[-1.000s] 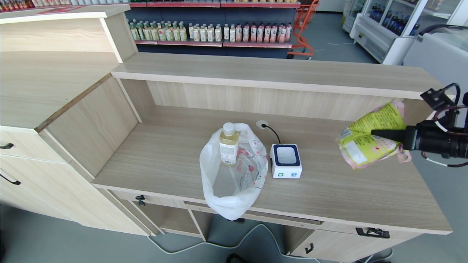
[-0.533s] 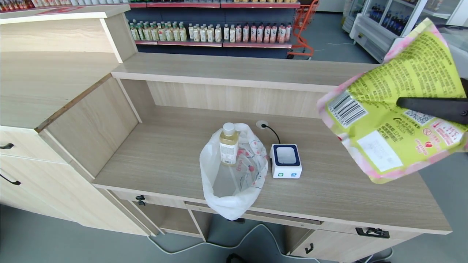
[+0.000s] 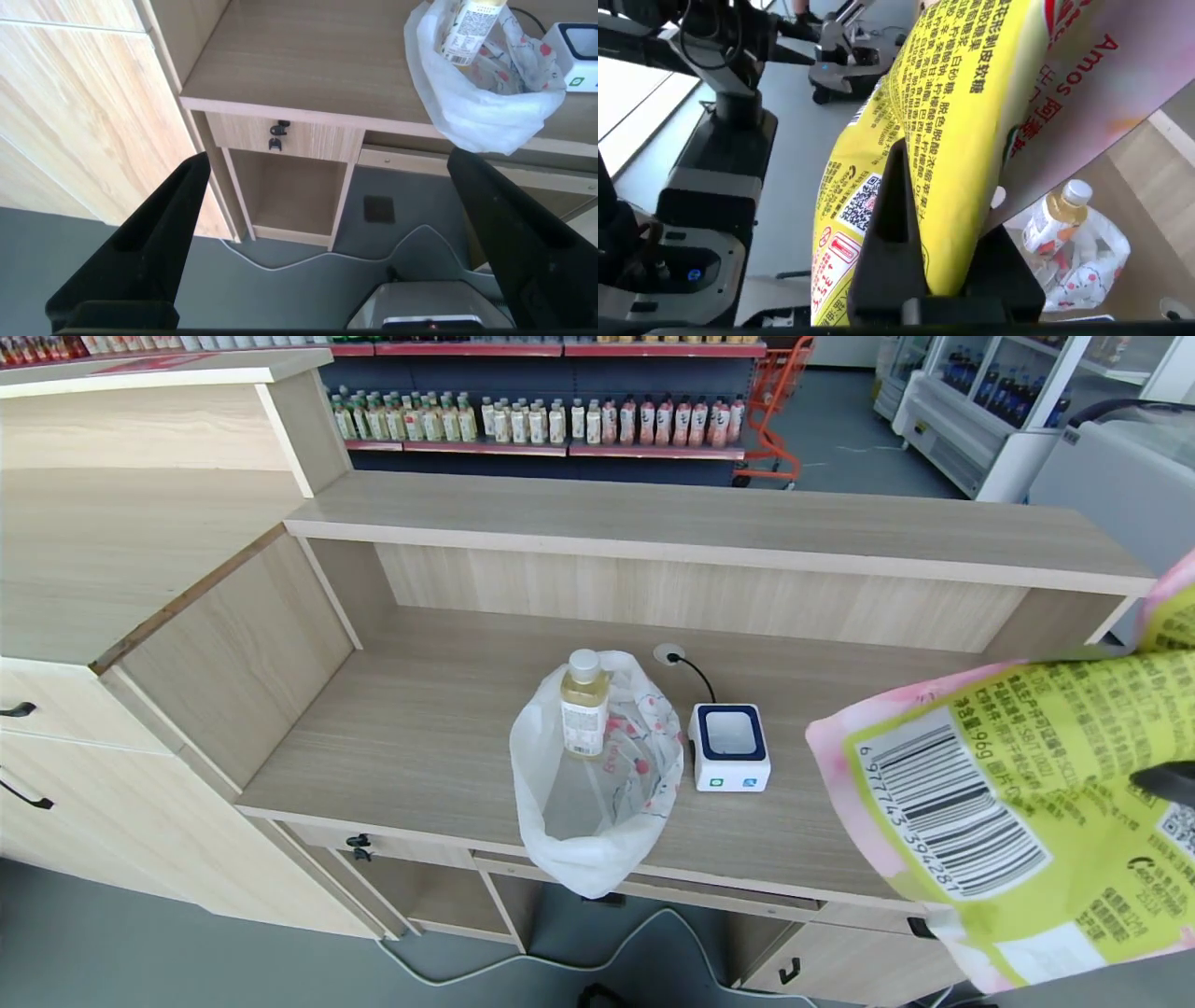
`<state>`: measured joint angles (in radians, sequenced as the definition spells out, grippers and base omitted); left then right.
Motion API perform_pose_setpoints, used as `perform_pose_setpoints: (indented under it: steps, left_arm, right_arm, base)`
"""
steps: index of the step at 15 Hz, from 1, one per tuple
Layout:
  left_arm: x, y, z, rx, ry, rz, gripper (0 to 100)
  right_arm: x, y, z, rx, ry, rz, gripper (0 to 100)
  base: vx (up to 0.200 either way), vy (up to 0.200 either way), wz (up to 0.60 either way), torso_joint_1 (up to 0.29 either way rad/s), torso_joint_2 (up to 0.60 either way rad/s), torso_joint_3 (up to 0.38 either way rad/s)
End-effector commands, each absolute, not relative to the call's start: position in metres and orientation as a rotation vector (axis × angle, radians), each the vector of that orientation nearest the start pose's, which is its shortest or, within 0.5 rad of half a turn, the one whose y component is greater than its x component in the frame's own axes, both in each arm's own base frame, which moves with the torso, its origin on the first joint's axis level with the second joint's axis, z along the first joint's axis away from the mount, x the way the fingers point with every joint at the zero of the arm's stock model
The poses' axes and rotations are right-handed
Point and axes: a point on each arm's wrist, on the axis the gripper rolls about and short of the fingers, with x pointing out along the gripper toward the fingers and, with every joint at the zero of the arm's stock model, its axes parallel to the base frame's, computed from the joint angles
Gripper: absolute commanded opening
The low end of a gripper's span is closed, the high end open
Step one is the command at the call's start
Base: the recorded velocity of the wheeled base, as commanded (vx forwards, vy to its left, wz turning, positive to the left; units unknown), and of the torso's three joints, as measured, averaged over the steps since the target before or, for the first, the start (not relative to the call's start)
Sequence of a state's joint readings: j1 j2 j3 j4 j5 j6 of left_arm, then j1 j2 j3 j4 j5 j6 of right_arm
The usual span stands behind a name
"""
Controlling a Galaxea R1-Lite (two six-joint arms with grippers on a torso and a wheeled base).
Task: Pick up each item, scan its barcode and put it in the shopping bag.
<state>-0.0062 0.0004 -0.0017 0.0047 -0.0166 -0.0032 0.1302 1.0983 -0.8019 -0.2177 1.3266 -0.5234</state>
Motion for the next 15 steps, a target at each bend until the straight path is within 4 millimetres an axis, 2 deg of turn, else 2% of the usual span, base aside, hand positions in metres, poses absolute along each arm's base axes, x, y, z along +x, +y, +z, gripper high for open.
perform_pose_setpoints:
  steps: [1, 8, 11, 15]
  left_arm:
    - [-0.023, 0.0, 0.075, -0.003, 0.003, -0.023, 100]
    - [-0.023, 0.0, 0.075, -0.003, 0.003, -0.023, 100]
    - [-0.023, 0.0, 0.075, -0.003, 0.003, -0.023, 100]
    - [-0.023, 0.0, 0.075, -0.003, 0.003, -0.023, 100]
  right_arm:
    - [0.13, 0.042, 0.291, -0.376, -0.334, 1.465, 0]
    - [0.11, 0.042, 0.302, -0.439, -0.463, 1.556, 0]
    - [0.117, 0.046, 0.303, -0.52, -0.59, 1.598, 0]
    - [0.128, 0.05, 0.308, -0.538, -0.618, 1.598, 0]
  base:
    - [0.0, 0.0, 0.0, 0.0, 0.0, 0.0]
    - [0.0, 0.0, 0.0, 0.0, 0.0, 0.0]
    - [0.0, 0.0, 0.0, 0.0, 0.0, 0.0]
    - [0.0, 0.0, 0.0, 0.0, 0.0, 0.0]
